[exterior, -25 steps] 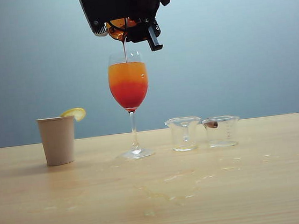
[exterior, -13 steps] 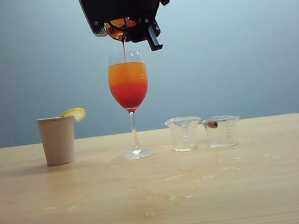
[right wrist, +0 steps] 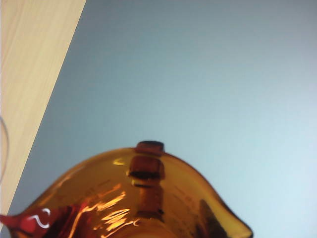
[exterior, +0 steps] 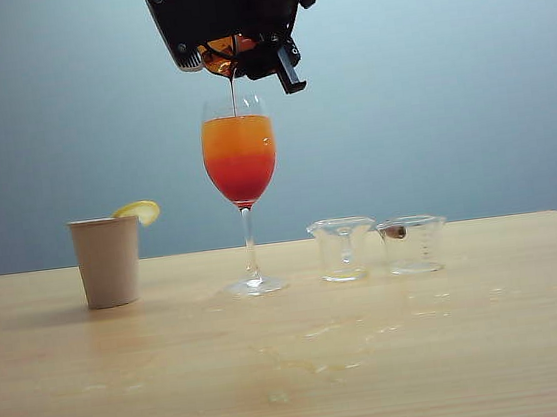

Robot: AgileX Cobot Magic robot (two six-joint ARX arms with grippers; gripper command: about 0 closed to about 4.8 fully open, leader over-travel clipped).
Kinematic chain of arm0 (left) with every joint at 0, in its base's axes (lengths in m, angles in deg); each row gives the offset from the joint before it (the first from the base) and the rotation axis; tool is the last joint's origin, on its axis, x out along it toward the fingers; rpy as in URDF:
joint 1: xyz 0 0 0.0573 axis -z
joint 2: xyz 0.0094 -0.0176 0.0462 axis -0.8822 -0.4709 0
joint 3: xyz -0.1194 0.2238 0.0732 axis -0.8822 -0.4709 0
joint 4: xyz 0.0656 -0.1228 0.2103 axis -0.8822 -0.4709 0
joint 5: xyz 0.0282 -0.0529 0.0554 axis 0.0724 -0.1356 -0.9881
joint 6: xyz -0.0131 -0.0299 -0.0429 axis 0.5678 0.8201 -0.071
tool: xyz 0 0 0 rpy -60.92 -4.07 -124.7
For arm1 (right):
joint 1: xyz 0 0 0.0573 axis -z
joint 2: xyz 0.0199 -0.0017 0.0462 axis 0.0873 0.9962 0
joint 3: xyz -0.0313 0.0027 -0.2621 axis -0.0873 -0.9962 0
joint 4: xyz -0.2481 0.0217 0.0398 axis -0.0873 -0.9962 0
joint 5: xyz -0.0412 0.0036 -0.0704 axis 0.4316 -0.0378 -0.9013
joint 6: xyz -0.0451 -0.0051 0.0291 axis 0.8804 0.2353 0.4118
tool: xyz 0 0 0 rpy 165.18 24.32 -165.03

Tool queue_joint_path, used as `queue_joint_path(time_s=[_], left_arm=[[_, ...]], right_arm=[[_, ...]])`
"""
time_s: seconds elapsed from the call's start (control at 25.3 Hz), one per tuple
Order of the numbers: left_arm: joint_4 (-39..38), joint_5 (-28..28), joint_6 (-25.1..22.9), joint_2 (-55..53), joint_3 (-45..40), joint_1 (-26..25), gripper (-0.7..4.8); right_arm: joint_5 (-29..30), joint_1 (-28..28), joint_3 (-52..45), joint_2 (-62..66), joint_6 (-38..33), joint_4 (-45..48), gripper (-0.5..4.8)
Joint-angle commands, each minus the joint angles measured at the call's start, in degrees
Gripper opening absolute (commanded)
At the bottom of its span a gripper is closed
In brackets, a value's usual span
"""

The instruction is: Pick up the fourth measuring cup from the left, pour the grenadine inside into the goblet, and finally put the measuring cup back in its original place.

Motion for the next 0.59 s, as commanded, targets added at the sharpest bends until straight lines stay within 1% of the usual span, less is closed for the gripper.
queue_joint_path(time_s=[0.04, 0.32, 0.39, 0.59], left_arm=[[0.8, 0.3, -0.3, 0.2, 0.2, 0.0, -0.06], [0.8, 0.3, -0.3, 0.2, 0.2, 0.0, -0.06], [0.8, 0.3, -0.3, 0.2, 0.2, 0.0, -0.06], [0.8, 0.3, -0.3, 0.2, 0.2, 0.0, -0.06]], right_arm=[[0.2, -0.1, 0.4, -0.2, 2.2, 1.7, 1.47], [0.2, -0.1, 0.4, -0.3, 3.3, 1.7, 1.47], [0.3, -0.1, 0.4, -0.3, 4.8, 1.8, 1.47], [0.4, -0.1, 0.4, -0.3, 4.8, 1.8, 1.47]])
